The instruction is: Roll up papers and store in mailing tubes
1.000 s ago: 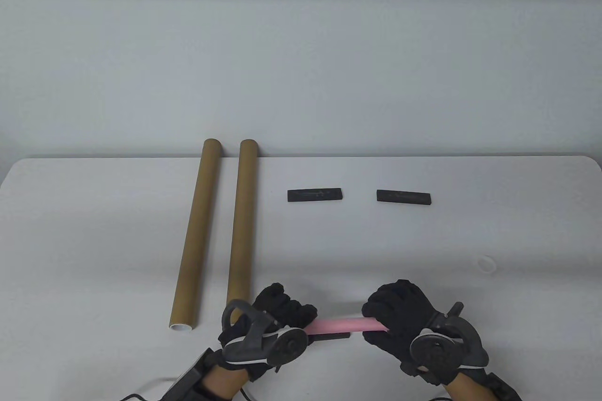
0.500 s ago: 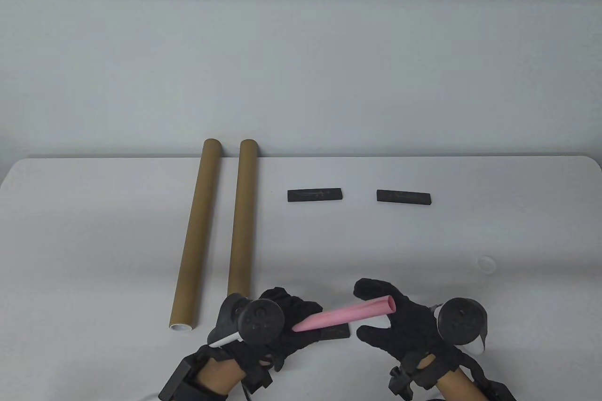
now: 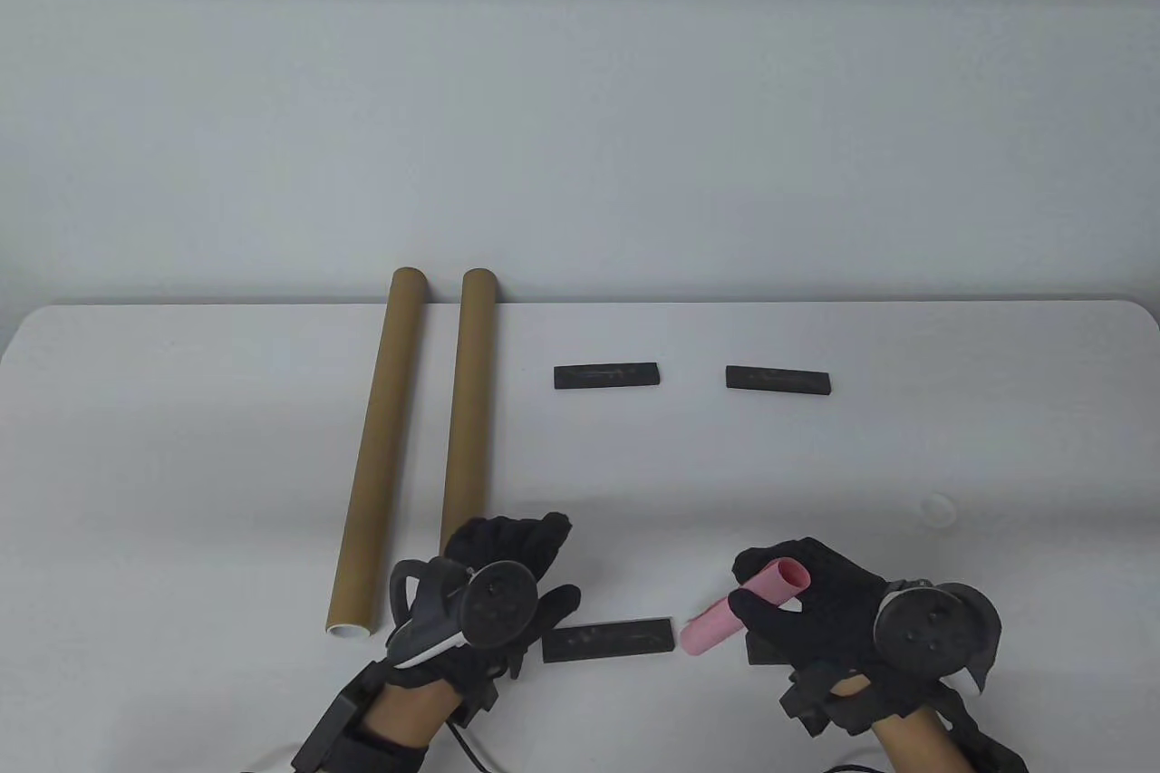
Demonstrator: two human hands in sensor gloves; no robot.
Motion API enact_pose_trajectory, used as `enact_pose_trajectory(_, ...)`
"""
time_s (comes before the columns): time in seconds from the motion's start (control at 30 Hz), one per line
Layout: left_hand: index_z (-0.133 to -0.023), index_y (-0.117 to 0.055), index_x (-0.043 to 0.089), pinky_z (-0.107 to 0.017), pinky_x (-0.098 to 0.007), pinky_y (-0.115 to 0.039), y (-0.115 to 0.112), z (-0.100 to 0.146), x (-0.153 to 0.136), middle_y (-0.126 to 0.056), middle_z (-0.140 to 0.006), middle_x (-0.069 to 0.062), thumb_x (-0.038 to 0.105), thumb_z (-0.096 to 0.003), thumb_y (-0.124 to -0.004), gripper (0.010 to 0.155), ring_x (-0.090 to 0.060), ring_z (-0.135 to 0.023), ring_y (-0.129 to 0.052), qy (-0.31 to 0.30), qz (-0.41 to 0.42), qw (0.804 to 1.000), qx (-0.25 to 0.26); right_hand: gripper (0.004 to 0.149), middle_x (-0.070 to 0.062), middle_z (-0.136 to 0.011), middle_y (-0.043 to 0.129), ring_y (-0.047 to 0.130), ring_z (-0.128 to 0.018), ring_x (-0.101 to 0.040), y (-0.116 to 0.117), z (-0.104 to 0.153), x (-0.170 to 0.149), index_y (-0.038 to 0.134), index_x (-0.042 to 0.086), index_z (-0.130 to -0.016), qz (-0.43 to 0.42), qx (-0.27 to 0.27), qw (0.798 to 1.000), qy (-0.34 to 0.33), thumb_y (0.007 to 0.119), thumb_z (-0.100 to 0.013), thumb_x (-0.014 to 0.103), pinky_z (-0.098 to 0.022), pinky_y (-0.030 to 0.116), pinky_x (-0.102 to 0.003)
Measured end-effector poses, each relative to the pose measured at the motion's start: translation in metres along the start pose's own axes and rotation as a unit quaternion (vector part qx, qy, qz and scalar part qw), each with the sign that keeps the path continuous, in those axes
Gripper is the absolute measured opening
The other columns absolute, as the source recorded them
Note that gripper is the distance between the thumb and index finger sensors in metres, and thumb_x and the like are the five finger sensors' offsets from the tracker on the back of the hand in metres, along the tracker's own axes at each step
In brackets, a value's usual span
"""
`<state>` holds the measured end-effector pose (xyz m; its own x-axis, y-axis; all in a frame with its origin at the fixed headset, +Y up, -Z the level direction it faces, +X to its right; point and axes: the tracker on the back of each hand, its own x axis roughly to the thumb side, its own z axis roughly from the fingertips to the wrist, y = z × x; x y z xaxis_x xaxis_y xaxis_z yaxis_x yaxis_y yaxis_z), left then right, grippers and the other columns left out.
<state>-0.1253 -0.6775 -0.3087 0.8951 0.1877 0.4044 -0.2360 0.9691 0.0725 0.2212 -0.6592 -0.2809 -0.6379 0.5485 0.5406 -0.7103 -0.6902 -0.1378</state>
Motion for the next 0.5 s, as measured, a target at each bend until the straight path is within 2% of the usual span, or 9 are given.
enact_pose_trajectory(0.1, -0.103, -0.062, 0.029, -0.074, -0.055, -0.063, 0.006, -0.002, -0.010, -0.082, -0.098, -0.003, 0.064, -0.0360, -0.077, 0.077, -0.031, -0.092, -0.088, 0.039, 0.002, 0.999, 0.001, 0.055, -0.011, -0.064, 0.104, 0.106, -0.054, -0.036, 0.010, -0.001, -0.001, 0.097, 0.012, -0.075, 0.034, 0.048, 0.998, 0.000, 0.090, -0.044, 0.057, -0.050, 0.084, -0.063)
enact_pose_trajectory(0.2, -0.103, -0.063, 0.028, -0.074, -0.054, -0.064, 0.015, -0.001, -0.026, -0.083, -0.097, -0.002, 0.064, -0.0364, -0.077, 0.077, -0.031, -0.091, -0.089, 0.133, -0.012, 0.991, 0.005, 0.056, -0.011, -0.065, 0.104, 0.105, -0.056, -0.036, 0.020, -0.001, 0.001, 0.096, 0.012, -0.076, 0.055, 0.081, 0.995, -0.007, 0.089, -0.044, 0.057, -0.051, 0.083, -0.063)
enact_pose_trajectory(0.27, -0.103, -0.063, 0.029, -0.074, -0.054, -0.064, 0.019, 0.000, -0.040, -0.082, -0.098, -0.003, 0.064, -0.0365, -0.078, 0.077, -0.032, -0.092, -0.088, 0.175, -0.003, 0.984, 0.010, 0.057, -0.011, -0.066, 0.103, 0.105, -0.057, -0.036, 0.023, -0.001, 0.003, 0.096, 0.012, -0.077, 0.061, 0.084, 0.995, -0.010, 0.088, -0.044, 0.058, -0.052, 0.083, -0.063)
enact_pose_trajectory(0.43, -0.105, -0.058, 0.030, -0.076, -0.054, -0.062, 0.030, 0.003, -0.080, -0.076, -0.103, -0.004, 0.065, -0.0362, -0.079, 0.080, -0.033, -0.097, -0.083, 0.296, -0.020, 0.955, 0.001, 0.058, -0.011, -0.067, 0.103, 0.104, -0.058, -0.037, 0.029, -0.001, 0.003, 0.096, 0.012, -0.078, 0.068, 0.097, 0.993, -0.016, 0.087, -0.045, 0.059, -0.052, 0.082, -0.063)
enact_pose_trajectory(0.5, -0.107, -0.055, 0.029, -0.075, -0.053, -0.063, 0.030, 0.001, -0.096, -0.075, -0.104, -0.004, 0.066, -0.0356, -0.080, 0.084, -0.032, -0.095, -0.084, 0.344, -0.029, 0.938, -0.030, 0.057, -0.011, -0.067, 0.103, 0.105, -0.058, -0.037, 0.028, -0.001, 0.005, 0.096, 0.012, -0.077, 0.067, 0.089, 0.994, -0.023, 0.088, -0.044, 0.058, -0.052, 0.082, -0.063)
